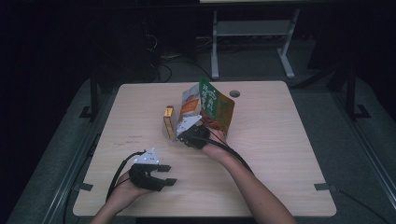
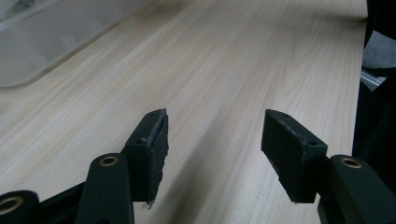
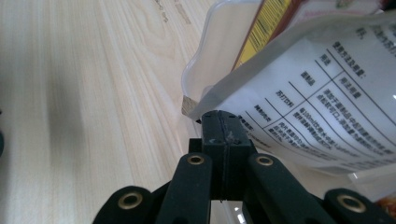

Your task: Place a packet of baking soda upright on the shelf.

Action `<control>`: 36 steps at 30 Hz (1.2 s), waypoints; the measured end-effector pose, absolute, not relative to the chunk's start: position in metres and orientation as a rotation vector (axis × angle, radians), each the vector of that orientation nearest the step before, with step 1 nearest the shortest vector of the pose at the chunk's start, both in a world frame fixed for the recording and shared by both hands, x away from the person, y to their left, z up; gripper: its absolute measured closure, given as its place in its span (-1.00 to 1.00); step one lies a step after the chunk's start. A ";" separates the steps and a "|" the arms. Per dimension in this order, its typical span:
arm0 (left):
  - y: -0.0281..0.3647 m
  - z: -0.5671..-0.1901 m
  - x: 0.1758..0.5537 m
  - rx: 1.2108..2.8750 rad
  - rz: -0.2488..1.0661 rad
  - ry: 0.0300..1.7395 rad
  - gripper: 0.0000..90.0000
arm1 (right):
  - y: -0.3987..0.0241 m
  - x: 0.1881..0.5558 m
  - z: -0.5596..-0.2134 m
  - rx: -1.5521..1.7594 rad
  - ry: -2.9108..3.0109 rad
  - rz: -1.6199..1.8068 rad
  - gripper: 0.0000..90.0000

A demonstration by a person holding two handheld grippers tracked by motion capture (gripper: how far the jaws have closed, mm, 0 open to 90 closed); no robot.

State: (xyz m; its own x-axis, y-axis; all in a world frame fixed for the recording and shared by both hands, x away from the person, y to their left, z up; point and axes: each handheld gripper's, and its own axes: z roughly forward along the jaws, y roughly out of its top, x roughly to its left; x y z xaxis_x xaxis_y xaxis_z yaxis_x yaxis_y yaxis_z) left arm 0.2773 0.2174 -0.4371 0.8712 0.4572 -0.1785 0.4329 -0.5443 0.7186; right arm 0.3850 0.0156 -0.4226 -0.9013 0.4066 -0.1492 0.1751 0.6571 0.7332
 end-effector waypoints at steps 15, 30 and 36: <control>0.216 -0.437 0.277 2.235 0.047 0.615 -0.19 | -0.036 0.352 -0.401 0.496 2.600 1.205 0.57; 0.217 -0.439 0.277 2.229 0.056 0.598 -0.31 | -0.085 0.307 -0.414 0.577 2.659 1.257 0.10; 0.217 -0.439 0.278 2.236 0.057 0.590 -0.31 | -0.095 0.300 -0.420 0.588 2.686 1.253 0.05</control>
